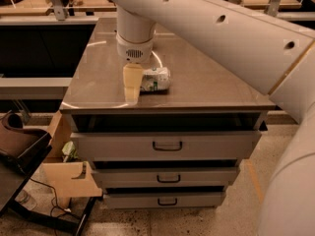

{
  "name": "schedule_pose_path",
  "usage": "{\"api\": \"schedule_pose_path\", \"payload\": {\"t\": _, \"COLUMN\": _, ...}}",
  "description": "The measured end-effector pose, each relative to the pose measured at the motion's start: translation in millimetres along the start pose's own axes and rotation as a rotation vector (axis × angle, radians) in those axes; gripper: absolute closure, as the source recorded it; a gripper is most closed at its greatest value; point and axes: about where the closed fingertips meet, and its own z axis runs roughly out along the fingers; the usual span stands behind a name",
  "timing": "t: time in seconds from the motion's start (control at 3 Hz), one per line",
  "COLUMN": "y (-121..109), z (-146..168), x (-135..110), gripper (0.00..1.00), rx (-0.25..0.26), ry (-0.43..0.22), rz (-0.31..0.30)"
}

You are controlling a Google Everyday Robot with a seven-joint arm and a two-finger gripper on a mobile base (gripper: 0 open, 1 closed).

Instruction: Place 7up can upright

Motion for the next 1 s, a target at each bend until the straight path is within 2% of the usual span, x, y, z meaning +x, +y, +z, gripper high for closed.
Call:
{"api": "schedule_pose_path", "payload": {"t": 0.67, "y": -19.5, "z": 25.3, "x": 17.9, "gripper": 0.00, "rx": -0.013, "ry": 0.015, "rz": 0.011}}
{"api": "schedule_pose_path", "payload": {"t": 1.0, "y": -29.7, "z": 32.8, "x": 29.5, "gripper": 0.00, "rx": -0.015, "ry": 0.044, "rz": 0.004}}
